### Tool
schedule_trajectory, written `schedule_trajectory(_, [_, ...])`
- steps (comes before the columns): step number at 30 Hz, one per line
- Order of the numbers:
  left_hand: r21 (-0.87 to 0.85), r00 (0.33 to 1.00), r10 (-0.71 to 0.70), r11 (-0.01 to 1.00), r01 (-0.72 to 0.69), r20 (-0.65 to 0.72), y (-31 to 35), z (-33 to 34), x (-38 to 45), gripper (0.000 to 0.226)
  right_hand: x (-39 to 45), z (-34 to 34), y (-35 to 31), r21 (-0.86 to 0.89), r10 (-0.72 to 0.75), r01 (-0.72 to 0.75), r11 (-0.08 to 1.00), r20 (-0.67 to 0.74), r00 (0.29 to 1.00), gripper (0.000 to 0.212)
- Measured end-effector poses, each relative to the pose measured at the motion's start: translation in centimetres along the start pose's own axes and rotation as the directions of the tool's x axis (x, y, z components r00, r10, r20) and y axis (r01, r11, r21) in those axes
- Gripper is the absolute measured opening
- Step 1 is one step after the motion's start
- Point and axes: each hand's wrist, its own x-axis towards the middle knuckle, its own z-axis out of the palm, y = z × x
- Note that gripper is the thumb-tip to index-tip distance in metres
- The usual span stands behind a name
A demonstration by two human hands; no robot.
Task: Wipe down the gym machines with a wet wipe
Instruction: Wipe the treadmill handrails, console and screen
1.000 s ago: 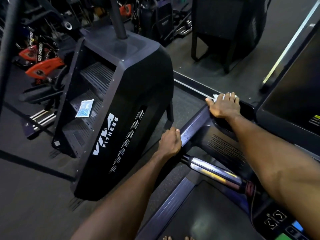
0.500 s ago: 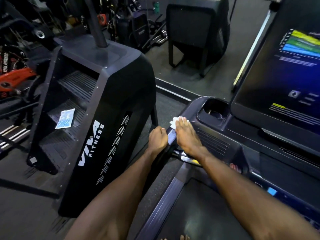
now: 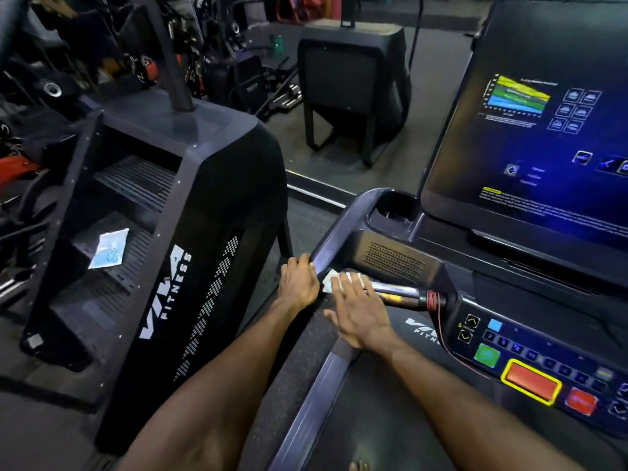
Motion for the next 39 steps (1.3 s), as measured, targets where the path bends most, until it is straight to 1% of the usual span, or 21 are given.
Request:
schedule_trajectory(1, [0.012,1.0,0.009,1.0,-0.009,0.001,-0.1,0.0,-0.3,0.039,-0.5,0.4,0.7,-0.04,0.036,-0.037,0.999,-0.019,0.999,0.08])
schedule_trajectory(3, [0.035,1.0,0.018,0.999,-0.018,-0.003,-0.3,-0.1,-1.0,0.04,-1.0,0.2,1.4,-0.086,0.13,-0.128,0.988,0.018,0.991,0.078])
schedule_trajectory(5, [0.075,0.999,0.038,0.997,-0.037,-0.007,-0.4,-0.1,-1.7,0.04,-0.8,-0.7,0.2,-0.123,0.197,-0.19,0.974,0.046,0.979,0.082])
schedule_trajectory(6, [0.099,0.999,0.049,0.994,-0.048,-0.006,-0.3,-0.2,-1.9,0.04,-0.3,-0.9,-0.9,-0.133,0.188,-0.179,0.975,0.061,0.98,0.086])
schedule_trajectory(9, [0.124,0.998,0.064,0.99,-0.065,0.008,-0.1,-0.4,-1.9,0.041,0.8,-0.7,-3.1,-0.128,0.063,-0.056,0.99,0.055,0.996,0.089])
schedule_trajectory(12, [0.163,0.994,0.108,0.981,-0.106,-0.005,-0.3,-0.5,-2.0,0.038,0.2,0.0,-1.2,-0.125,0.041,-0.044,0.991,-0.026,0.999,0.084])
schedule_trajectory(15, [0.234,0.987,0.158,0.961,-0.147,-0.026,-0.3,-0.5,-1.9,0.036,-2.4,0.3,1.6,-0.131,0.153,-0.159,0.979,-0.055,0.987,0.078])
schedule_trajectory(18, [0.27,0.97,0.239,0.938,-0.219,-0.043,0.5,-0.6,-1.6,0.033,-2.8,0.0,1.4,-0.087,0.313,-0.316,0.945,-0.047,0.949,0.078])
schedule_trajectory(19, [0.291,0.96,0.276,0.923,-0.253,-0.041,0.8,-0.6,-1.5,0.032,-2.3,-0.3,0.6,-0.072,0.337,-0.339,0.938,-0.041,0.941,0.079])
schedule_trajectory(20, [0.325,0.948,0.318,0.9,-0.292,-0.03,1.2,-0.5,-1.3,0.032,-1.8,-0.4,-0.1,-0.065,0.331,-0.332,0.941,-0.032,0.943,0.08])
schedule_trajectory(23, [0.447,0.897,0.44,0.798,-0.404,0.026,2.1,-0.3,-0.9,0.035,-1.6,-0.6,-0.5,-0.096,0.22,-0.221,0.971,-0.023,0.975,0.079])
schedule_trajectory(24, [0.467,0.883,0.467,0.771,-0.432,0.044,2.2,-0.2,-0.7,0.033,-2.2,-0.4,0.3,-0.109,0.214,-0.216,0.97,-0.031,0.976,0.078])
schedule_trajectory(27, [0.51,0.855,0.514,0.718,-0.474,0.071,2.1,0.1,-0.1,0.026,-4.5,-0.1,3.3,-0.101,0.301,-0.312,0.945,-0.105,0.948,0.075])
schedule_trajectory(30, [0.532,0.846,0.53,0.702,-0.473,0.054,1.5,0.5,0.2,0.02,-5.7,-0.2,4.6,-0.098,0.366,-0.378,0.921,-0.126,0.922,0.074])
schedule_trajectory(32, [0.541,0.843,0.536,0.694,-0.474,0.052,1.3,0.7,0.2,0.019,-5.2,-0.3,4.6,-0.108,0.371,-0.382,0.918,-0.107,0.922,0.076])
schedule_trajectory(34, [0.548,0.839,0.541,0.687,-0.477,0.053,1.3,0.7,0.2,0.019,-4.3,-1.2,5.0,-0.107,0.383,-0.39,0.915,-0.075,0.921,0.074])
schedule_trajectory(36, [0.561,0.837,0.546,0.679,-0.474,0.047,1.2,0.7,0.2,0.02,-3.1,-2.7,5.8,-0.053,0.438,-0.437,0.898,0.017,0.899,0.071])
schedule_trajectory(37, [0.571,0.835,0.548,0.673,-0.471,0.044,1.2,0.7,0.1,0.02,-2.5,-3.4,6.2,-0.023,0.464,-0.464,0.886,0.057,0.884,0.073])
schedule_trajectory(38, [0.578,0.834,0.551,0.668,-0.469,0.04,1.2,0.7,0.0,0.02,-2.0,-3.8,6.4,0.0,0.482,-0.484,0.875,0.088,0.871,0.076])
schedule_trajectory(39, [0.583,0.832,0.553,0.664,-0.469,0.039,1.2,0.7,0.0,0.02,-1.8,-3.7,6.4,0.01,0.486,-0.488,0.873,0.084,0.87,0.077])
